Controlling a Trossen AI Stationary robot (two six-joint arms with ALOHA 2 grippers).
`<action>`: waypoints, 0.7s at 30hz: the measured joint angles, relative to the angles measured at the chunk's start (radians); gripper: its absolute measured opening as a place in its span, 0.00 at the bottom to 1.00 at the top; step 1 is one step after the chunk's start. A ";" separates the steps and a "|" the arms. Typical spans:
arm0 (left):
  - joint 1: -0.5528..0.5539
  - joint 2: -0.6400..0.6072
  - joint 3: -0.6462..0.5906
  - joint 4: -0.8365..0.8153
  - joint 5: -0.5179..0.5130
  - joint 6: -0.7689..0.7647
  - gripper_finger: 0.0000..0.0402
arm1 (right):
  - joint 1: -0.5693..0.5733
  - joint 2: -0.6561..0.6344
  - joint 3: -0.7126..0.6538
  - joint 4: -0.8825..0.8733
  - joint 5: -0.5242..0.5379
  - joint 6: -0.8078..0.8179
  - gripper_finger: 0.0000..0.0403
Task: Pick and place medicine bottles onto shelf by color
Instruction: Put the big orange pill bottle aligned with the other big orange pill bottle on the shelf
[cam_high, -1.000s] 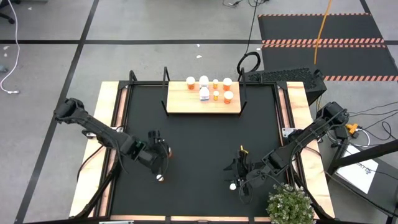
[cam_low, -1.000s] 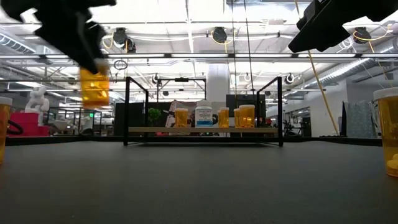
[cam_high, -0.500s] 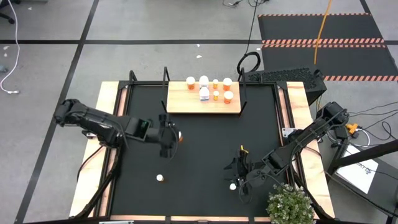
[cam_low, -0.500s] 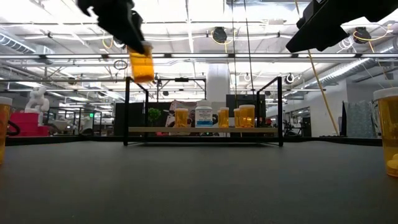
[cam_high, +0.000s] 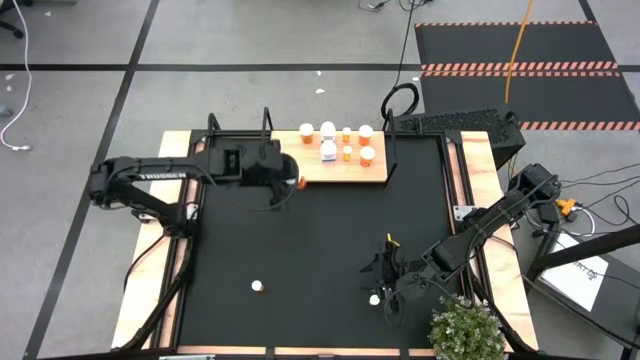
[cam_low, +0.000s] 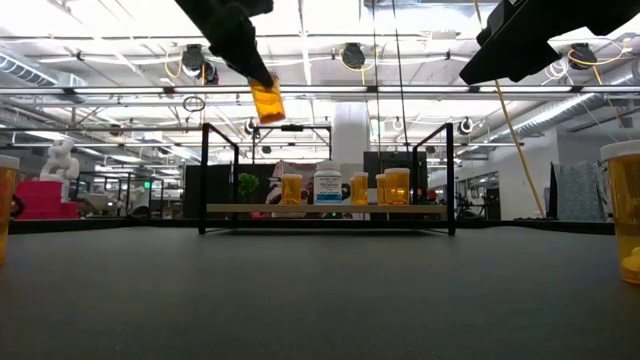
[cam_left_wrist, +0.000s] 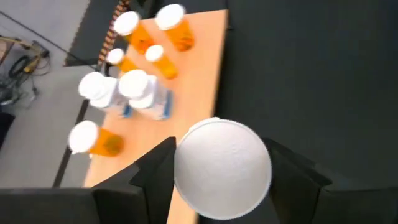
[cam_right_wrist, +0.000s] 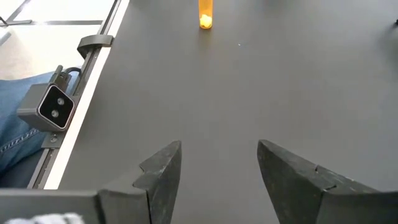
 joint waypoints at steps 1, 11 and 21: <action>0.022 0.001 0.006 0.001 0.017 0.008 0.52 | 0.000 0.000 0.000 0.000 0.000 0.000 0.51; 0.150 0.124 0.126 0.007 0.091 0.081 0.53 | 0.000 0.000 0.000 -0.005 0.000 -0.004 0.51; 0.256 0.312 0.248 -0.025 0.093 0.140 0.53 | 0.003 0.000 0.000 -0.008 -0.006 0.003 0.51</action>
